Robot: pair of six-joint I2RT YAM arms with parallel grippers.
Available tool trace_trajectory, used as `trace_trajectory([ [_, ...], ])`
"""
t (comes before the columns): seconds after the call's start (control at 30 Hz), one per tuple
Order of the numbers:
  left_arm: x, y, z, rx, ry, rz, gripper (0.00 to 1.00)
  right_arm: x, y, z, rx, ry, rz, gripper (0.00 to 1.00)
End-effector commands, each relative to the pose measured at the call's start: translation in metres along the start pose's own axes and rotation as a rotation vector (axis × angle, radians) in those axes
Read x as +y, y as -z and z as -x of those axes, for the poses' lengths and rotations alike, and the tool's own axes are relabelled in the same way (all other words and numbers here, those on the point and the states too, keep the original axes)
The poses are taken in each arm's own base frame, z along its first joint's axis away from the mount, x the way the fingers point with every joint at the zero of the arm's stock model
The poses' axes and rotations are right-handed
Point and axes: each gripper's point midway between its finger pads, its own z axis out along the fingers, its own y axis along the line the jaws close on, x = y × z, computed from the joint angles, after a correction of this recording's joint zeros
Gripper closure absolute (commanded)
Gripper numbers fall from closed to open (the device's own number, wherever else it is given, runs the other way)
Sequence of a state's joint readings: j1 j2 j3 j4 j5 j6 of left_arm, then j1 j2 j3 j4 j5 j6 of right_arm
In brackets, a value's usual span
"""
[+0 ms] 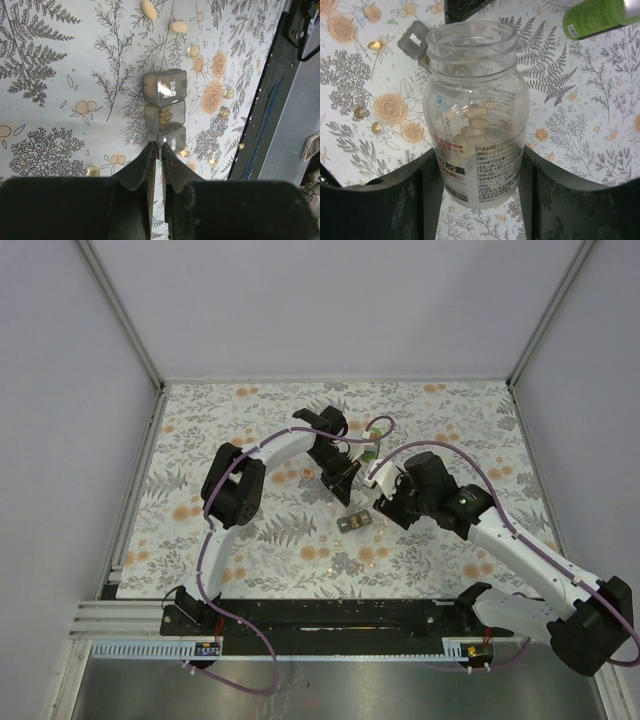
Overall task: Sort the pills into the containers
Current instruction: Pour the pill into the pill container, then pick up the lid of the pill bottle at the center of the board.
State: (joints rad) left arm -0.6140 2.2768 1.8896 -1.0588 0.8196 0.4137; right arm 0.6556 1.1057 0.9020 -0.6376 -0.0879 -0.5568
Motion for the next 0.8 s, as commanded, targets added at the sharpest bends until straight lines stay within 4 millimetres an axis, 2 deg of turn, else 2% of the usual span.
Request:
trace_trajectory([
  [0.0, 0.003, 0.007, 0.007, -0.004, -0.039, 0.025, 0.87, -0.014, 0.01, 0.029, -0.209, -0.097, -0.036, 1.0],
  [0.13, 0.003, 0.007, 0.008, -0.01, -0.041, 0.027, 0.87, -0.026, 0.016, 0.032, -0.289, -0.151, -0.084, 1.0],
  [0.37, 0.002, 0.008, 0.009, -0.019, -0.048, 0.03, 0.86, -0.043, 0.009, 0.031, -0.33, -0.226, -0.138, 1.0],
  [0.6, 0.001, 0.009, 0.012, -0.034, -0.043, 0.028, 0.85, -0.068, 0.009, 0.007, -0.32, -0.338, -0.219, 1.0],
  [0.77, 0.002, 0.009, 0.013, -0.043, -0.028, 0.032, 0.82, -0.072, 0.015, 0.004, -0.331, -0.36, -0.216, 1.0],
])
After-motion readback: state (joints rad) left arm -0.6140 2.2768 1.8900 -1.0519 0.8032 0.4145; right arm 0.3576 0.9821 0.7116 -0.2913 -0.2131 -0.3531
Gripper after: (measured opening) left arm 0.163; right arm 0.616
